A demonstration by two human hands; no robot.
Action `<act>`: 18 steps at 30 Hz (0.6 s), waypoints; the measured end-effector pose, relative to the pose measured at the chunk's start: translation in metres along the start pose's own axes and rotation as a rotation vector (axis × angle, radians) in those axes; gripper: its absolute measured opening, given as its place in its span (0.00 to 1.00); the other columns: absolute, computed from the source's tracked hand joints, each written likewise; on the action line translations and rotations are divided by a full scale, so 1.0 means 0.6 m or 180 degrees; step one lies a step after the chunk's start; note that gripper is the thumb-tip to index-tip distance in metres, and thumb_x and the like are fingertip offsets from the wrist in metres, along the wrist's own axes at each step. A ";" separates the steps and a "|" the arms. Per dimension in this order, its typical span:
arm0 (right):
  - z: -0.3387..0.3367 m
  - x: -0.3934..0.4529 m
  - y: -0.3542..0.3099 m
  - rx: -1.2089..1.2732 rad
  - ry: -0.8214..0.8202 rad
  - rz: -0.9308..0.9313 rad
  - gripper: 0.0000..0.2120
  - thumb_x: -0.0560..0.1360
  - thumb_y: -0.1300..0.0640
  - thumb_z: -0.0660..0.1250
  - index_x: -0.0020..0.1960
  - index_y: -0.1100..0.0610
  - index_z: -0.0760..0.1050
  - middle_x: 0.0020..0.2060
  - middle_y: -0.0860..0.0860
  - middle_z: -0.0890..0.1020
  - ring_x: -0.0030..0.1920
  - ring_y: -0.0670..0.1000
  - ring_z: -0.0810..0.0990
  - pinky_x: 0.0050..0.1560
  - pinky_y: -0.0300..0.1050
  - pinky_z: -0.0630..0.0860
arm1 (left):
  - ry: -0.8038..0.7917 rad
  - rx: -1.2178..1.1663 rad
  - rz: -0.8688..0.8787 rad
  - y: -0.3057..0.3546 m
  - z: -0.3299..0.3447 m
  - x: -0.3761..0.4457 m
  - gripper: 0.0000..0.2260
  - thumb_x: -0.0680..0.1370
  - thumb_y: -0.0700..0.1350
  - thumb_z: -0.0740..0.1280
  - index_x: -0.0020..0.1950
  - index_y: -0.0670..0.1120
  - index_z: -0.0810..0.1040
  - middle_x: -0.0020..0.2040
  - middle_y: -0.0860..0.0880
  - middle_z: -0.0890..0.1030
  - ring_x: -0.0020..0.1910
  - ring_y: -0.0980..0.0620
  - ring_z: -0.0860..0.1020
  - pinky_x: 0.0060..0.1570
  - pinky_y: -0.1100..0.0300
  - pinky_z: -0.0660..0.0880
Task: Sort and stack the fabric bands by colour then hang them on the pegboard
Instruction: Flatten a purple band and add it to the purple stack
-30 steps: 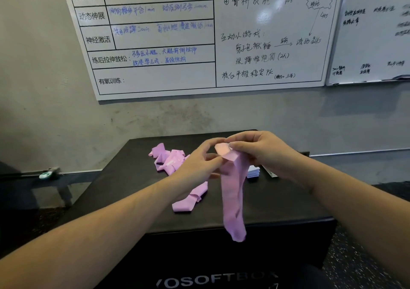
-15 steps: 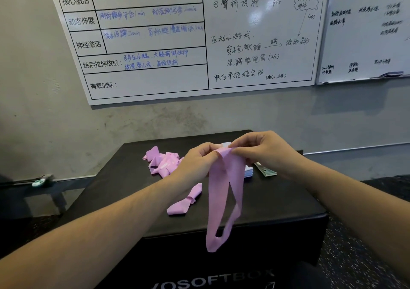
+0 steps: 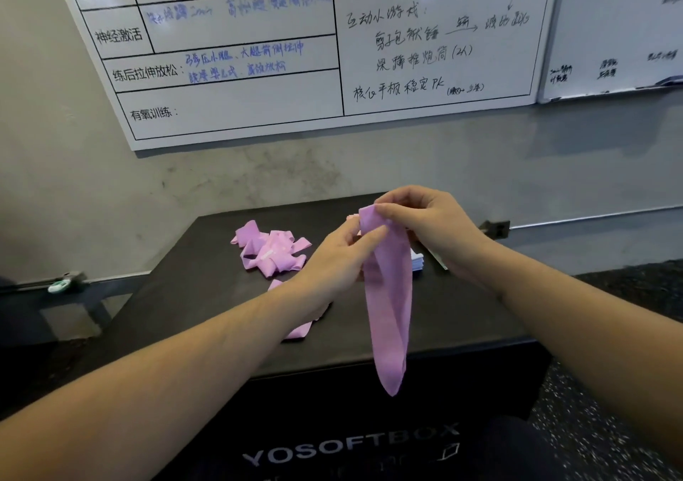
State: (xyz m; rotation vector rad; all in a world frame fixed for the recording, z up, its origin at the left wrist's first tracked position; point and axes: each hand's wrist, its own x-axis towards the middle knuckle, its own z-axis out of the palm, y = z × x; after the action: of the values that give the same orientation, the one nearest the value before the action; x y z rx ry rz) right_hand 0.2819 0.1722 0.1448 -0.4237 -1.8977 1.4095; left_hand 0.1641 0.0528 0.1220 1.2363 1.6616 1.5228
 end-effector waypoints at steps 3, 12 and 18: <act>0.012 0.001 0.037 0.0119 0.0101 0.0182 0.09 0.77 0.52 0.73 0.56 0.52 0.81 0.47 0.50 0.86 0.47 0.44 0.84 0.46 0.41 0.80 | 0.0241 -0.0072 -0.0072 -0.014 0.001 0.026 0.11 0.85 0.51 0.62 0.64 0.56 0.81 0.57 0.51 0.85 0.60 0.48 0.82 0.61 0.46 0.79; 0.028 -0.033 0.207 0.0043 -0.0471 0.1262 0.11 0.79 0.57 0.68 0.61 0.51 0.76 0.50 0.48 0.85 0.46 0.41 0.83 0.46 0.36 0.78 | 0.0746 -0.1146 -0.0698 -0.060 -0.038 0.134 0.15 0.86 0.44 0.56 0.68 0.40 0.76 0.58 0.41 0.85 0.52 0.46 0.85 0.50 0.52 0.82; 0.032 -0.020 0.288 -0.0328 -0.0552 0.1699 0.18 0.79 0.57 0.68 0.65 0.46 0.67 0.45 0.54 0.85 0.50 0.49 0.82 0.59 0.53 0.75 | 0.1221 -0.1122 -0.1071 -0.111 -0.074 0.218 0.17 0.86 0.41 0.55 0.71 0.34 0.70 0.53 0.40 0.83 0.40 0.46 0.86 0.38 0.54 0.82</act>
State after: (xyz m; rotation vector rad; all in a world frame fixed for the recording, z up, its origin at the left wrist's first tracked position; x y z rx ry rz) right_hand 0.2499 0.2116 -0.0218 -0.9389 -2.0968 1.7327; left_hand 0.0540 0.1547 0.0894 0.4736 1.6298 1.8071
